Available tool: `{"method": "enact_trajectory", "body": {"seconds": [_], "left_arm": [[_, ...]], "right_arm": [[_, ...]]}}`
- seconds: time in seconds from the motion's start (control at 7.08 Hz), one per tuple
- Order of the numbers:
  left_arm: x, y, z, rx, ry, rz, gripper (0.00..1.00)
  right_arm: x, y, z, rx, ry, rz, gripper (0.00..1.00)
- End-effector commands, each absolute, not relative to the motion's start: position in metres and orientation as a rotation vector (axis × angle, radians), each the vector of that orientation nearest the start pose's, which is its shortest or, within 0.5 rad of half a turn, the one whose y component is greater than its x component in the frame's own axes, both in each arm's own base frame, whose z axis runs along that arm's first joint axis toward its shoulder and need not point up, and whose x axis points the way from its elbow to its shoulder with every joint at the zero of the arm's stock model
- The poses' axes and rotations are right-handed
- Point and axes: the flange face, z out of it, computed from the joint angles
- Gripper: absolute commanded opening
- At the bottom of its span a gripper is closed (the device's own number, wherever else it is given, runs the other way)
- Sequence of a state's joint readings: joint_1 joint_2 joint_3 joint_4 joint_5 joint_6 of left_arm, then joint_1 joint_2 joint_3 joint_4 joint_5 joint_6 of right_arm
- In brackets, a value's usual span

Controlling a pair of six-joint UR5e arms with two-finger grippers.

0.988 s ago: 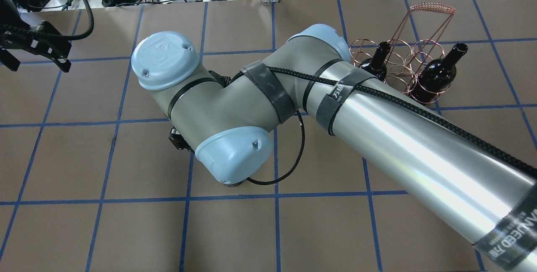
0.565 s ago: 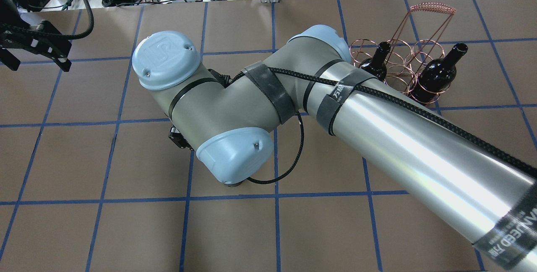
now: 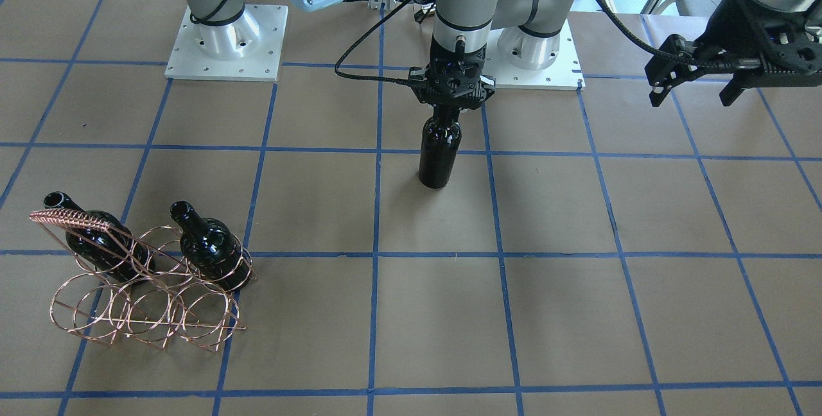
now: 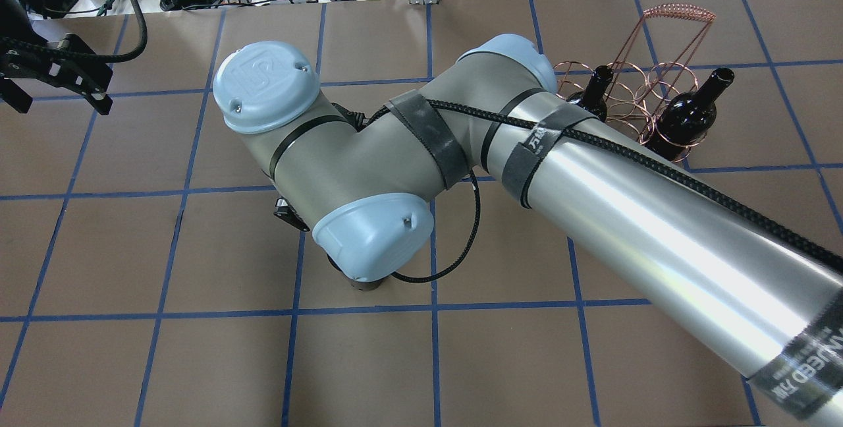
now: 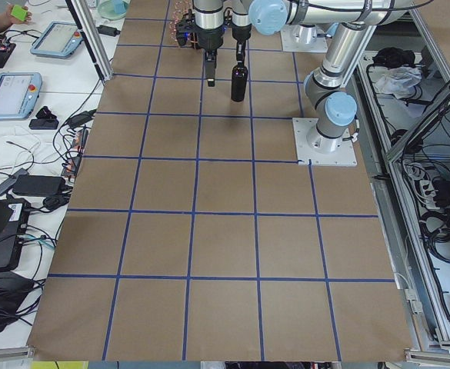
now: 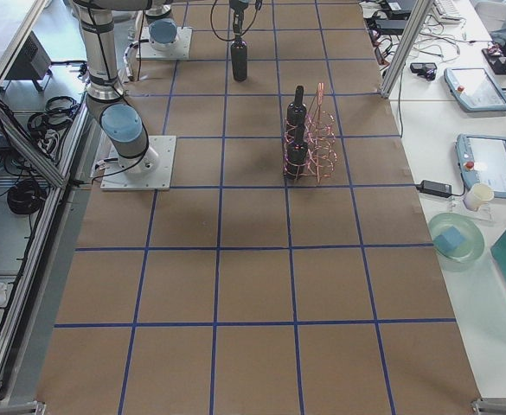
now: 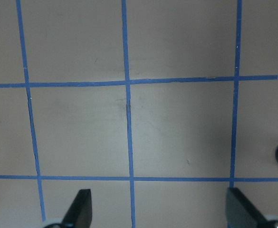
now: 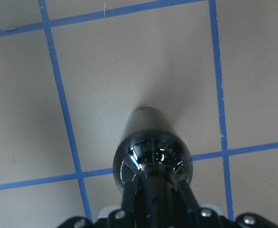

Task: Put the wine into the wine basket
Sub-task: 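Lift the bottle with the right gripper and carry it to the wire rack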

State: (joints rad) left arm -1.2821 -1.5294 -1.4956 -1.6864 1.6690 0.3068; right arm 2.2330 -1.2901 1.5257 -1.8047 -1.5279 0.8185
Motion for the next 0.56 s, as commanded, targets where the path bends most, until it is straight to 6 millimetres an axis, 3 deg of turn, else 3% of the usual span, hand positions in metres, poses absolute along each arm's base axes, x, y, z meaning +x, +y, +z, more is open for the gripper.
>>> {"method": "enact_trajectory", "body": {"seconds": [0.0,0.14,0.42], "left_arm": [[0.014,-0.487,0.533,0.028,3.052,0.046,1.0],[0.008,-0.486,0.534,0.049,3.049,0.047,1.0],[-0.025,-0.486,0.534,-0.084,3.087,0.021,1.0]], "right_arm": [[0.428,-0.401,0.441,0.275,3.056,-0.034,0.1],[0.378,-0.403,0.474,0.25,3.081,-0.009,0.07],[0.287,-0.409,0.508,0.117,3.139,0.09,0.06]]}}
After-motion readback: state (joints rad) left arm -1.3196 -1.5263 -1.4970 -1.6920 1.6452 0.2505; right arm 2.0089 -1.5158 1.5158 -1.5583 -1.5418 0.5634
